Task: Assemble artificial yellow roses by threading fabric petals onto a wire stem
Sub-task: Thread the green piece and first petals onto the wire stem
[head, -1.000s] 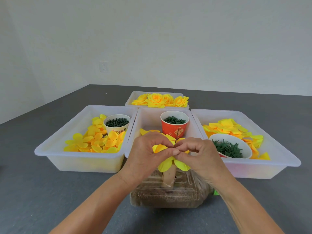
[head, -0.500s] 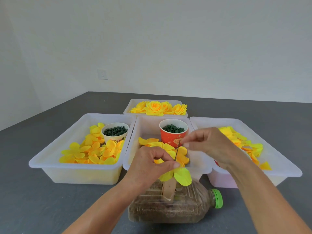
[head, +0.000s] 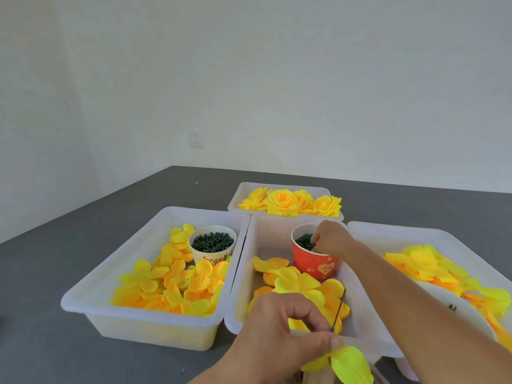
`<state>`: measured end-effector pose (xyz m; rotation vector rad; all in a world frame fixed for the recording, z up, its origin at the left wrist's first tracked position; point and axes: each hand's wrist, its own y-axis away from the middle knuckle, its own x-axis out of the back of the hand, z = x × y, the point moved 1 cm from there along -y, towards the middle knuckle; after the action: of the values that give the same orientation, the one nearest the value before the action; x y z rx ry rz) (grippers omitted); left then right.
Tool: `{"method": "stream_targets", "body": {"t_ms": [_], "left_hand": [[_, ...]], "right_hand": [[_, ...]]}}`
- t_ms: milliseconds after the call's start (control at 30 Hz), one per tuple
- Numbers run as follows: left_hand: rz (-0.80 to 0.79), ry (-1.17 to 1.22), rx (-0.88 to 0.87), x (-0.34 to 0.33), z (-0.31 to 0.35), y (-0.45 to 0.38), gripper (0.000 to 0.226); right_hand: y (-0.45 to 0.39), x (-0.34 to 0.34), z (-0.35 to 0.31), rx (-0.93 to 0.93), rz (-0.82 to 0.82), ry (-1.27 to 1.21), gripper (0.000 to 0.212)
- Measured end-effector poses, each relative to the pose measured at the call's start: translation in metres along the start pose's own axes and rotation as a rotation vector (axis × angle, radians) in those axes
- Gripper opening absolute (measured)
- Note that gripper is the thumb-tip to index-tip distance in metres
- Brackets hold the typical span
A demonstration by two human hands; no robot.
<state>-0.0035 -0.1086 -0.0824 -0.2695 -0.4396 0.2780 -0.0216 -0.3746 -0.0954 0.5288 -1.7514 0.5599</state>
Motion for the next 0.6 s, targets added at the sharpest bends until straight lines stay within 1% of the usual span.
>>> {"method": "stream_targets", "body": {"t_ms": [67,133,200,300,467,533,600], "left_hand": [[-0.003,0.010,-0.007,0.001,-0.001,0.001,0.019],[-0.008,0.030,-0.010,0.003,-0.002,0.001,0.014],[-0.008,0.041,-0.016,0.003,-0.003,0.001,0.015],[-0.009,0.048,-0.025,0.002,-0.003,0.001,0.014],[0.001,0.044,-0.050,0.001,-0.004,0.000,0.012],[0.001,0.050,-0.049,0.000,-0.003,0.000,0.011],[0.001,0.062,-0.048,0.000,-0.003,0.000,0.012]], "right_hand": [[-0.006,-0.004,-0.003,-0.026,0.013,0.055,0.025],[-0.011,-0.007,-0.005,-0.065,0.055,0.058,0.024],[-0.011,-0.008,-0.004,-0.083,0.106,0.066,0.021],[-0.011,-0.012,0.003,-0.078,0.132,0.051,0.021],[-0.011,-0.010,0.007,-0.106,0.220,-0.151,0.018],[-0.010,-0.008,0.005,-0.112,0.264,-0.250,0.013],[-0.007,-0.005,0.005,-0.153,0.308,-0.402,0.006]]}}
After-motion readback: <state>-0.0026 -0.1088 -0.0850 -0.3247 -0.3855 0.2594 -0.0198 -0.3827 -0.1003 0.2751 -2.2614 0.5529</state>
